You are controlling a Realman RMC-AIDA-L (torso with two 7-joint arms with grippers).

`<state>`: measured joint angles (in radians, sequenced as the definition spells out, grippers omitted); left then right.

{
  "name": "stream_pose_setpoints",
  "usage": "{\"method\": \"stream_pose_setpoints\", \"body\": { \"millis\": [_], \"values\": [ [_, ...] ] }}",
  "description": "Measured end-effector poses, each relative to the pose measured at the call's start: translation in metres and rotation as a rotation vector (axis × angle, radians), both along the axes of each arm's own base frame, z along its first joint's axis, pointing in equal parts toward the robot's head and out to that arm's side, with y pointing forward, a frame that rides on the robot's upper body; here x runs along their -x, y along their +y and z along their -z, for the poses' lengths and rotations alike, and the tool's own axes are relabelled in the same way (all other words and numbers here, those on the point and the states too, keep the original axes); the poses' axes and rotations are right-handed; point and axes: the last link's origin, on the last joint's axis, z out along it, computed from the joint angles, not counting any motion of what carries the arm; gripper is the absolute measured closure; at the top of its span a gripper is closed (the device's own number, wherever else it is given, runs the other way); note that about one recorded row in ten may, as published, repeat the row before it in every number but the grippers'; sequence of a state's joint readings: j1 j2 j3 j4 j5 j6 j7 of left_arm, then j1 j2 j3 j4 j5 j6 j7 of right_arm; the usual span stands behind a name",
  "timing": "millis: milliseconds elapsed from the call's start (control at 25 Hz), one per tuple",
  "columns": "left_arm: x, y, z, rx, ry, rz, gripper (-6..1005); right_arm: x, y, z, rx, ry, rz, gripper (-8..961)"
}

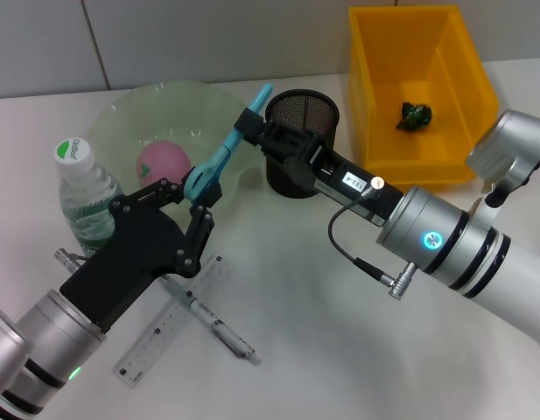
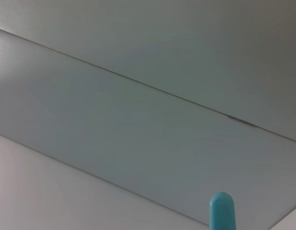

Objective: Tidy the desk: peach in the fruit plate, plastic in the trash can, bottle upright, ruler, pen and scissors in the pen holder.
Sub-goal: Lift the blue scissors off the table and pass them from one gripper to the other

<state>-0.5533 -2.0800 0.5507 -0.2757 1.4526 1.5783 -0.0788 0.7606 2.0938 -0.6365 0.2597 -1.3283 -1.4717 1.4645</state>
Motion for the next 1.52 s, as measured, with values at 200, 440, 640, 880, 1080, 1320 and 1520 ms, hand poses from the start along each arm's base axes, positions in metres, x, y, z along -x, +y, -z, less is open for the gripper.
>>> {"method": "stream_pose_setpoints", "body": {
  "millis": [200, 440, 640, 880, 1080, 1320, 1520],
  "values": [
    [0.0000, 0.0000, 0.0000, 0.000, 0.000, 0.000, 774, 0.0003, 0.0002, 0.0003, 0.001, -0.001, 0.000, 755],
    [-0.0007, 0.0009, 0.0003, 0.001, 0.002, 0.002, 807, 0.0013, 0.0008, 0.0004, 0.001, -0.002, -0.003, 755],
    [-0.0008, 0.0021, -0.0001, -0.004, -0.001, -0.005, 843, 0.0021, 0.0012, 0.0009, 0.003, -0.003, -0.005, 755],
    [-0.0006, 0.0024, -0.0009, -0.012, -0.010, -0.014, 890, 0.0027, 0.0009, 0.0016, 0.006, -0.005, -0.008, 756],
    [-0.0007, 0.0026, -0.0019, -0.017, -0.013, -0.011, 894, 0.0030, 0.0013, 0.0012, 0.005, -0.009, -0.016, 756],
    [-0.0004, 0.0026, -0.0025, -0.020, -0.013, -0.011, 898, 0.0035, 0.0028, 0.0000, -0.001, -0.014, -0.025, 741],
    [-0.0004, 0.0029, -0.0028, -0.022, -0.013, -0.011, 899, 0.0038, 0.0039, -0.0008, -0.005, -0.017, -0.028, 463]
  ]
}}
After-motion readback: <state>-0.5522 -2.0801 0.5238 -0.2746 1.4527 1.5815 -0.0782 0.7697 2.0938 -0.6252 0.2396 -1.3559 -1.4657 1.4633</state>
